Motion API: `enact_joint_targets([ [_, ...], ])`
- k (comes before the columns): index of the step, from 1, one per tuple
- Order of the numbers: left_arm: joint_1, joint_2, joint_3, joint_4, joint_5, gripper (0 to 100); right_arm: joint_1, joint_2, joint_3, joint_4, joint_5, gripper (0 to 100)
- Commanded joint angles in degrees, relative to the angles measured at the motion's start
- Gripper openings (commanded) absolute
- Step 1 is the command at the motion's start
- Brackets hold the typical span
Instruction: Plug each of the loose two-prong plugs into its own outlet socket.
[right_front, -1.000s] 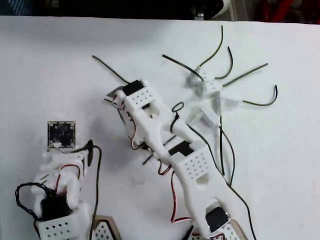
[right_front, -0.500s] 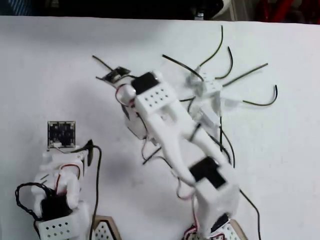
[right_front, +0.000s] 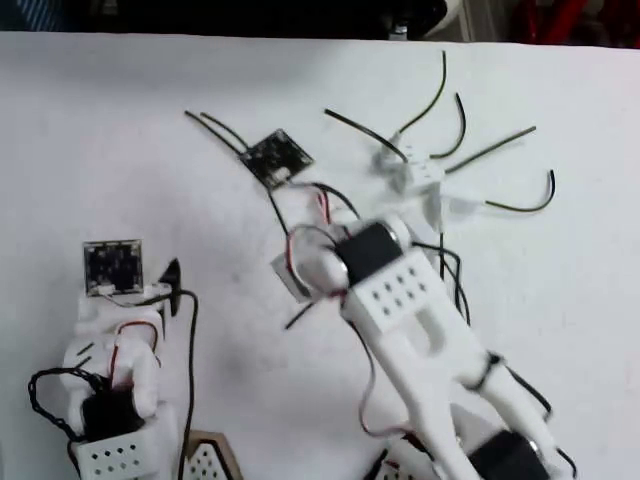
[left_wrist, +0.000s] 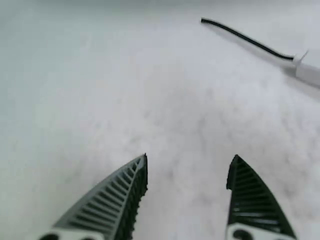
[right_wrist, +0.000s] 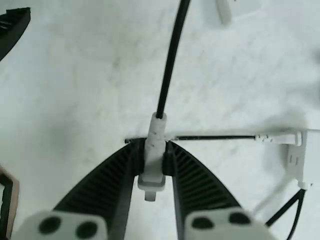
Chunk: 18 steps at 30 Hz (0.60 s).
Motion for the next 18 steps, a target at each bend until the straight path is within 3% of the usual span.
enact_joint_targets([
  [1,3.5,-0.5,-0.7,-7.9,4.7,26,-0.5,-9.9,8.7,-10.9,-1.8,1.7],
  [10,14.4,-0.5,-1.0,-14.1,6.7,26,-10.1,-27.3,27.2,-25.4,-3.7,1.7],
  [18,23.3,-0.4,-13.2,-2.6,2.7,26,-11.8,-33.7,32.5,-25.7,-3.6,1.7],
])
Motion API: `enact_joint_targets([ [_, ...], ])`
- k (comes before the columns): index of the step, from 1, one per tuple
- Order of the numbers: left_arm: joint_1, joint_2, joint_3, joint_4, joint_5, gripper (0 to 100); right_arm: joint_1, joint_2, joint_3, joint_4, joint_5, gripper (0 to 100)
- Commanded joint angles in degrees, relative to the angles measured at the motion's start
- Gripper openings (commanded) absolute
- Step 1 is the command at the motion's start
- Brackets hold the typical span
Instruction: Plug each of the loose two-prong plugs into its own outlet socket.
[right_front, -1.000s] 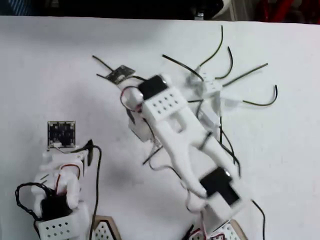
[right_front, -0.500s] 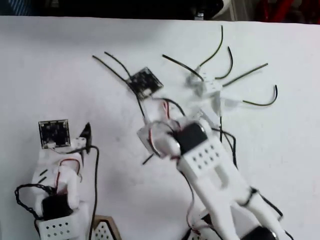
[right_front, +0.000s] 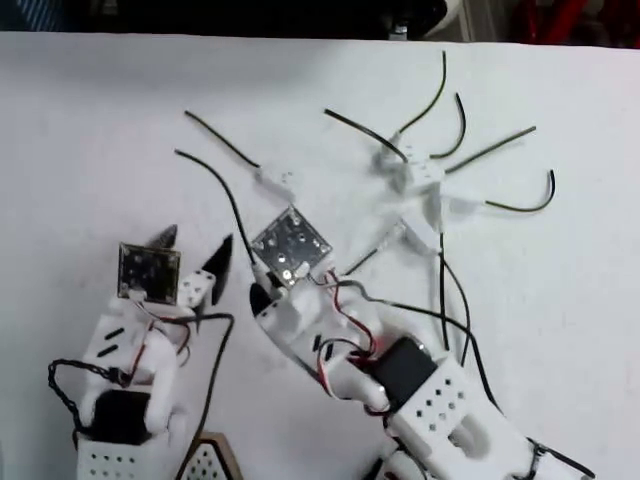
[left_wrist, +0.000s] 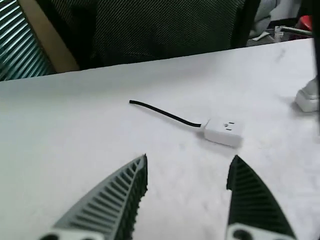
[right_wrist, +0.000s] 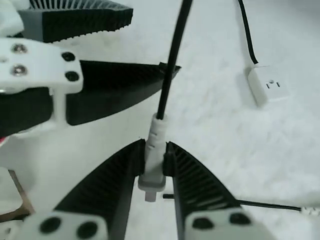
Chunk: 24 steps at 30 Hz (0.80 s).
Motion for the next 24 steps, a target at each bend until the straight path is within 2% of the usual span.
enact_joint_targets([
  [1,6.4,-0.4,-10.1,6.6,-0.9,26,-1.4,-2.8,0.7,-1.0,-0.3,1.7],
  [8,16.6,-0.4,-16.5,14.6,-1.1,26,-2.6,-5.0,2.3,-0.6,-0.4,1.7],
  [12,19.2,-0.5,-18.4,17.9,-1.1,26,-2.2,-5.1,2.5,-0.6,-0.4,1.7],
  [16,14.5,-0.2,-19.0,17.3,-1.1,26,1.8,-5.1,2.7,-0.8,-0.4,1.7],
  [21,6.6,0.0,-15.9,14.3,-1.1,28,11.8,-4.7,2.9,-4.5,-0.5,1.7],
  [24,4.5,0.0,-13.5,12.4,-2.5,31,17.4,-4.6,3.4,-8.6,-4.5,1.7],
])
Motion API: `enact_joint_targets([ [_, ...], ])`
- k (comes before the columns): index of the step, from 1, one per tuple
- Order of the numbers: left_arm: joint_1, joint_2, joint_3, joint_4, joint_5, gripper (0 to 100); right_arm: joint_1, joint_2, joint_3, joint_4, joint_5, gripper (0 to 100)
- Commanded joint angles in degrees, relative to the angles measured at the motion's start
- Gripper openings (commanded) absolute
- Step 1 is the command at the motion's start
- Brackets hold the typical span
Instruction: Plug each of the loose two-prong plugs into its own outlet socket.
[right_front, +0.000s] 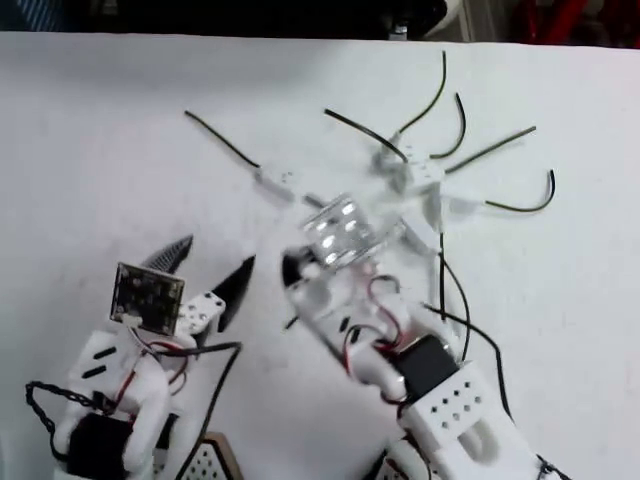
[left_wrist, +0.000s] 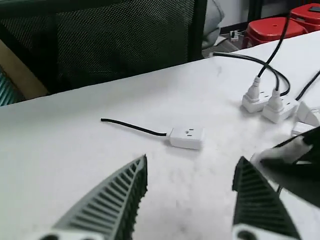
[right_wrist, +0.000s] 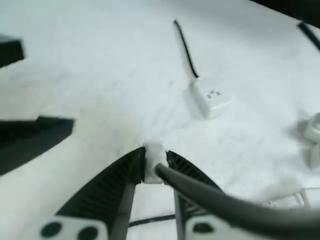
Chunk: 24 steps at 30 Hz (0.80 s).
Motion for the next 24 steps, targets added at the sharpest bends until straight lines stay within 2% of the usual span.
enact_joint_targets([
  [1,-3.3,0.7,2.4,-4.0,-2.9,30,6.6,-0.6,0.0,-5.0,-3.9,1.7],
  [6,-3.4,0.7,5.3,-7.4,-4.2,31,13.3,-0.5,2.1,-10.9,-7.8,1.7],
  [11,-3.4,4.7,3.9,-9.8,-4.2,31,15.7,-0.5,4.1,-14.5,-8.4,1.7],
  [24,-3.2,55.0,-23.5,-19.0,-4.0,32,15.8,-0.5,4.4,-14.9,-8.4,1.7],
])
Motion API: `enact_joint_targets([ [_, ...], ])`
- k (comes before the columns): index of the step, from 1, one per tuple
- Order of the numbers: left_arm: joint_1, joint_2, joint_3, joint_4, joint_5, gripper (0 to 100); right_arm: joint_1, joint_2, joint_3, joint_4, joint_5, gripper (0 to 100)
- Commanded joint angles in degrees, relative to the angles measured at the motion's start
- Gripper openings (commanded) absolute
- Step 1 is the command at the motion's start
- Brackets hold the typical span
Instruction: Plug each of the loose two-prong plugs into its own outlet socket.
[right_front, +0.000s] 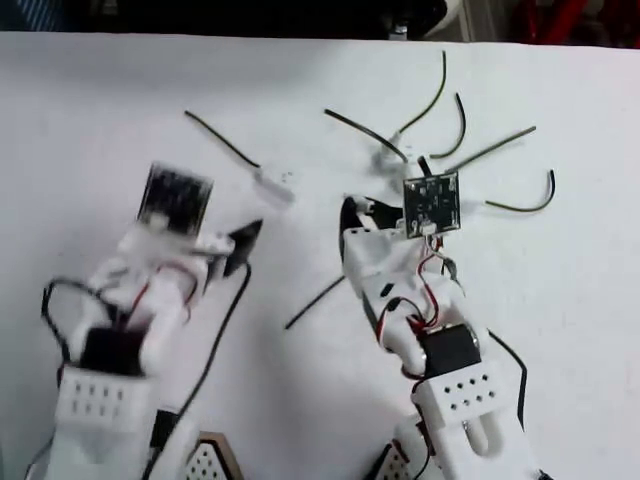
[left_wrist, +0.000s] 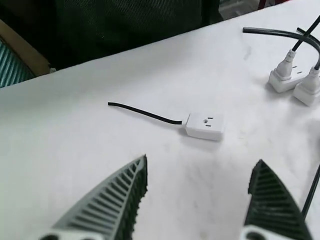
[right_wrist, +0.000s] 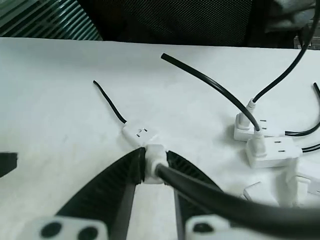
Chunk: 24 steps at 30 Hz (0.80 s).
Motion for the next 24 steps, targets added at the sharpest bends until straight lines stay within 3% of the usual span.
enact_joint_targets([
  [1,-0.1,19.3,-11.9,-4.7,-0.2,32,0.8,-0.5,-0.4,-1.1,-0.5,1.7],
  [11,0.0,48.7,-25.9,-16.1,0.0,32,5.1,-0.5,1.9,-5.8,-0.5,1.7],
  [16,0.7,59.1,-28.2,-25.8,5.0,32,5.3,-0.5,3.0,-8.0,-0.5,1.7],
  [24,2.4,73.3,-37.5,-27.8,6.1,32,5.1,-0.5,3.0,-7.7,-0.5,1.7],
])
